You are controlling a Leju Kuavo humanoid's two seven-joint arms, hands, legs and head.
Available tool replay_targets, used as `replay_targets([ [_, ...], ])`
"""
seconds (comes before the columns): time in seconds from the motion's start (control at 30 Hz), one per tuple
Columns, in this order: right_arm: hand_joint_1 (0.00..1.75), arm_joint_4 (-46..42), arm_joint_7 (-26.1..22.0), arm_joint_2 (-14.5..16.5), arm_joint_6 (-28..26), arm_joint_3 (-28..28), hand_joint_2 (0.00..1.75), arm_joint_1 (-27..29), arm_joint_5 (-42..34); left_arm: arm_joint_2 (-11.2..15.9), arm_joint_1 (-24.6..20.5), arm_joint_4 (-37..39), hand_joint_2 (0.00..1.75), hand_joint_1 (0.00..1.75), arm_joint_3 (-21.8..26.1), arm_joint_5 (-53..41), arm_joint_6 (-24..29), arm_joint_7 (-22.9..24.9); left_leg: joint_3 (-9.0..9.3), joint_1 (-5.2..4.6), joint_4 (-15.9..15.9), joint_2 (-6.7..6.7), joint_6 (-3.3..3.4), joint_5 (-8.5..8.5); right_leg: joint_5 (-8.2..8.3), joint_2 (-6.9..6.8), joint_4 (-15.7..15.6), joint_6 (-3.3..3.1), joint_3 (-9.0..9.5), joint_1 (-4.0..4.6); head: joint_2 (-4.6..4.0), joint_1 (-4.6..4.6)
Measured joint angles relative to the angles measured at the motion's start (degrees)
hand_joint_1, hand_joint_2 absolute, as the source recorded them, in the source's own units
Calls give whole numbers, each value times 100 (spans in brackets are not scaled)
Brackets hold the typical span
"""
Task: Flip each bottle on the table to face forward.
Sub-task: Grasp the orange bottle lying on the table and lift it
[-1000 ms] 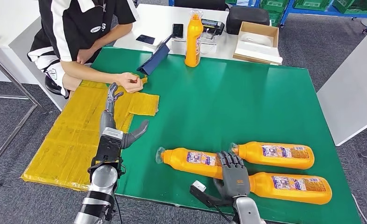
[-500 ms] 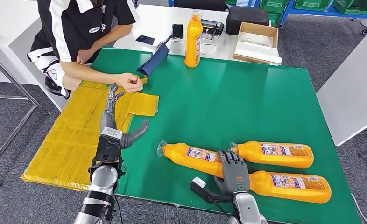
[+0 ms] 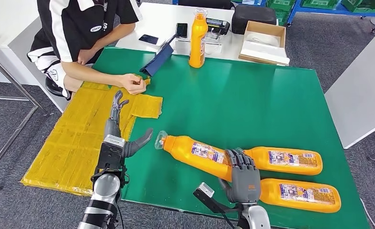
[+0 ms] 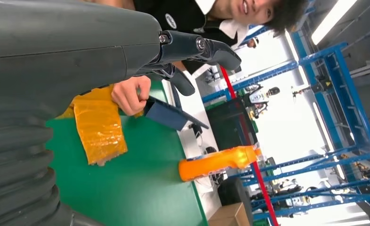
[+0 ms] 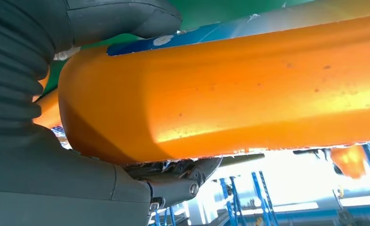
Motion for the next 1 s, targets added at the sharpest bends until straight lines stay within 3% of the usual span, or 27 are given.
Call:
replay_targets([
  [0.3, 175, -1150, -695, 170, -220, 65, 175, 389, -1200, -10, 159, -125, 175, 0, -1, 413, -449, -6, -3, 0, 0, 0, -2, -2, -1, 0, 0, 0, -4, 0, 0, 1],
  [0.73, 175, -1478, -804, 181, -233, 68, 175, 478, -1366, -20, 216, -163, 175, 0, 0, 484, -529, -5, -4, 0, 0, 0, -2, -2, -1, 0, 0, -1, -5, 0, 0, -1],
  [0.87, 175, -1834, -1713, 315, 57, -65, 175, 566, -2730, -15, 242, -62, 175, 0, -59, 1581, -2165, 238, -6, 0, 0, 0, -2, -3, -1, 0, 0, 0, -7, 0, 0, 1],
  [1.0, 175, -1785, -2048, 377, 734, -164, 175, 470, -3258, 22, 241, 115, 175, 0, -283, 2169, -3061, 322, -11, 0, 0, 1, -2, -3, 0, 1, 0, 0, -10, 0, 0, 0],
])
